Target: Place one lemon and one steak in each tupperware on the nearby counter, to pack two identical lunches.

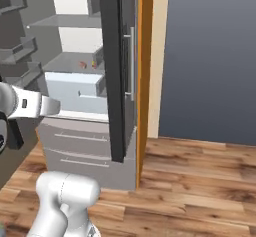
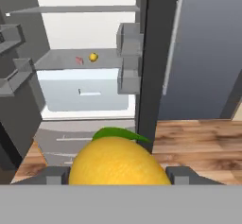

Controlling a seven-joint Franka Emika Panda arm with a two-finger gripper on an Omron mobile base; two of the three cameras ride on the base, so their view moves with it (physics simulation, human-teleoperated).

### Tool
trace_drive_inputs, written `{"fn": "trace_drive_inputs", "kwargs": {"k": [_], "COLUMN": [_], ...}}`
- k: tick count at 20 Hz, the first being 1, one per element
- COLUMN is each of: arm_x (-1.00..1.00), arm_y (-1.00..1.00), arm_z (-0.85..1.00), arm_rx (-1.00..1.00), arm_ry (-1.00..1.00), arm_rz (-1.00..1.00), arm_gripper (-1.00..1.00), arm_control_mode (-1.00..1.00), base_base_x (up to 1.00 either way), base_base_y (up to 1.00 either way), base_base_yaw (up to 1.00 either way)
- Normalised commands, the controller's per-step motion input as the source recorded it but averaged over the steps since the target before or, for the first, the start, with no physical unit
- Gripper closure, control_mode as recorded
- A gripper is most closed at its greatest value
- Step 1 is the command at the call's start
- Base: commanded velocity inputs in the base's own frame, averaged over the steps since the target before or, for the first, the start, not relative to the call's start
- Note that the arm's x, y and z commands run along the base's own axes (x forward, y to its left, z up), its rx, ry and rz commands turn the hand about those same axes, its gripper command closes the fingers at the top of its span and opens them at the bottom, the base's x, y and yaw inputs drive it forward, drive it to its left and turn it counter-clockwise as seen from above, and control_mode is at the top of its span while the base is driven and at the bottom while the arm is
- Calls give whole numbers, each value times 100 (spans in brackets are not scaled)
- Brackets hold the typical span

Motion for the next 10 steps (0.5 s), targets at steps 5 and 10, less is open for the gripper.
{"fn": "trace_drive_inputs", "kwargs": {"k": [5,10], "arm_x": [0,0], "arm_y": [0,0], "arm_z": [0,0], "arm_rx": [0,0], "arm_ry": [0,0], "arm_rz": [0,0], "arm_gripper": [100,100], "arm_control_mode": [100,100], "base_base_x": [-1,0], "base_base_y": [-100,-100], "base_base_yaw": [2,5]}}
